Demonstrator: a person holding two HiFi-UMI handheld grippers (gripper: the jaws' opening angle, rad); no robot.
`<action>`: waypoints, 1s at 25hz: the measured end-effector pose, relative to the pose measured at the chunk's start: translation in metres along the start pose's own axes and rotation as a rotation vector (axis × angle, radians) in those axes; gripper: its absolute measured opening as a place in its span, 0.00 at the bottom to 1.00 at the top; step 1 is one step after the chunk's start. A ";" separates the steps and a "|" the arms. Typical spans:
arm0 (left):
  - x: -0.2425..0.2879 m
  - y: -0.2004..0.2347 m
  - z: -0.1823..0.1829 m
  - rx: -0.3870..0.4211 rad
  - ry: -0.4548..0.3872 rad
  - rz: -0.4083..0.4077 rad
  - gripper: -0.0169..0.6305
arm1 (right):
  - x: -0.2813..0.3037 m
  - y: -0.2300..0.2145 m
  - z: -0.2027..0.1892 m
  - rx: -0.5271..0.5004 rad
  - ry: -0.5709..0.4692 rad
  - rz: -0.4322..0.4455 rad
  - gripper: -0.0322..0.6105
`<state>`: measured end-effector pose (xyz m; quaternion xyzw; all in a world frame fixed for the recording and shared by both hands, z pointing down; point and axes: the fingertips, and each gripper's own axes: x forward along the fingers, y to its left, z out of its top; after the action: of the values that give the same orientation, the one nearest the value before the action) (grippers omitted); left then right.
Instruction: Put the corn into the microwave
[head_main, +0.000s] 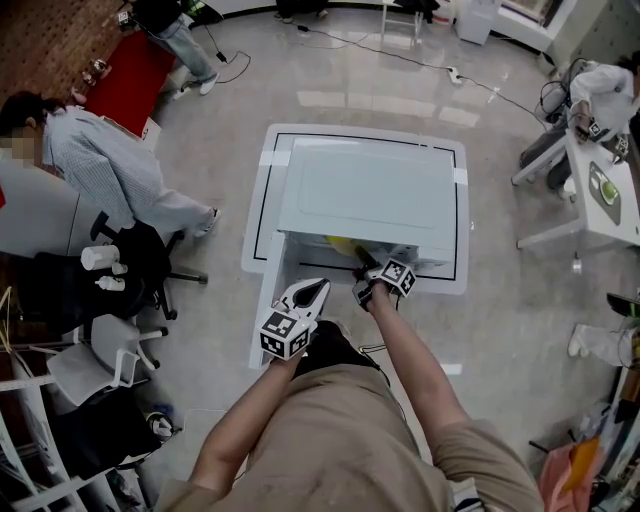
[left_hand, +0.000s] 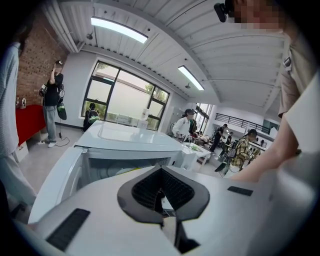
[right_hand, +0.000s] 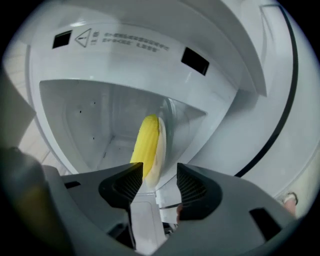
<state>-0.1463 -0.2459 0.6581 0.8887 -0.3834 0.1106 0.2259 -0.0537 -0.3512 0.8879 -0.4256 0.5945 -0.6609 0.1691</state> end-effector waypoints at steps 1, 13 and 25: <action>0.000 0.001 0.001 -0.005 -0.005 0.003 0.03 | -0.004 -0.003 0.000 -0.062 0.005 -0.026 0.37; -0.003 0.002 0.012 -0.031 -0.038 0.018 0.03 | -0.006 -0.012 -0.016 -1.238 0.152 -0.469 0.43; -0.018 0.019 0.012 -0.041 -0.054 0.069 0.03 | 0.009 0.004 -0.001 -1.208 0.088 -0.518 0.43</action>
<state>-0.1721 -0.2518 0.6469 0.8726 -0.4221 0.0864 0.2299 -0.0612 -0.3580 0.8879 -0.5475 0.7457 -0.2469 -0.2886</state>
